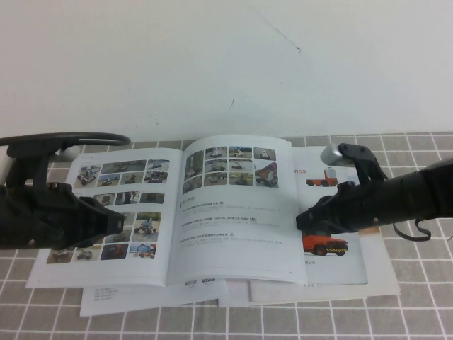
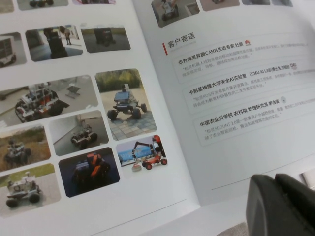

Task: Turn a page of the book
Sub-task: Open the closed book

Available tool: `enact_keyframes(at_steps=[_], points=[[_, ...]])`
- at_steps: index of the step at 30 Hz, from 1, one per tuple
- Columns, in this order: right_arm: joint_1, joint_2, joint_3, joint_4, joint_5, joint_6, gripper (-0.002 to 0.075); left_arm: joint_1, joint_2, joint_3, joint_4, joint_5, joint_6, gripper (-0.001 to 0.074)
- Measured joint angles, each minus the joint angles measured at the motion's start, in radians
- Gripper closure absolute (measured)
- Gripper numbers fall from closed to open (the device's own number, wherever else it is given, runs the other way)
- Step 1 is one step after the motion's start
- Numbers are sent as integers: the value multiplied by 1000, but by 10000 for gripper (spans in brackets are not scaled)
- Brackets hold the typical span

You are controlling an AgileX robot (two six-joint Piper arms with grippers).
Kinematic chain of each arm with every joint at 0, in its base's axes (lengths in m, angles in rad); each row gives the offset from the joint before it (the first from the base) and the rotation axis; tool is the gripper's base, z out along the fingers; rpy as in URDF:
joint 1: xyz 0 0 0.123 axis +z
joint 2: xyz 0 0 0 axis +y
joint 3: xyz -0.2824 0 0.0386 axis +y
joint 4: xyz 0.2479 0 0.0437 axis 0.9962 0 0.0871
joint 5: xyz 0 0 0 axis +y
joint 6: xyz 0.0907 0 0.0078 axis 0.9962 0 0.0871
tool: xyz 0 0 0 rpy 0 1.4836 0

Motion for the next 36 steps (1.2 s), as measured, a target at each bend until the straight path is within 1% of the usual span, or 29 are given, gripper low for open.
enact_keyframes(at_steps=[6,12,19,24,26,28,31,32,33,34,36], points=[[0,42,-5,15,7,-5,729,0,0,0,0,10,3,737],[0,51,-9,19,16,-5,729,0,0,0,0,53,93,737],[0,51,-9,19,18,-5,729,-5,0,0,-7,56,159,737],[0,51,-9,19,18,-5,729,-77,0,-2,-11,23,250,737],[0,51,-9,19,20,-5,729,-148,0,-2,14,-21,269,730],[0,51,-9,19,22,-7,729,-204,0,-2,60,-81,254,704],[0,53,-11,19,26,-7,729,-274,0,-2,136,-163,231,622],[0,53,-11,19,26,-7,729,-299,0,-2,164,-196,231,580],[0,53,-11,19,26,-7,729,-327,0,-2,197,-234,235,520],[0,53,-11,19,26,-7,729,-344,0,-2,220,-259,242,489],[0,53,-11,19,26,-7,729,-384,5,-2,275,-316,262,371]])
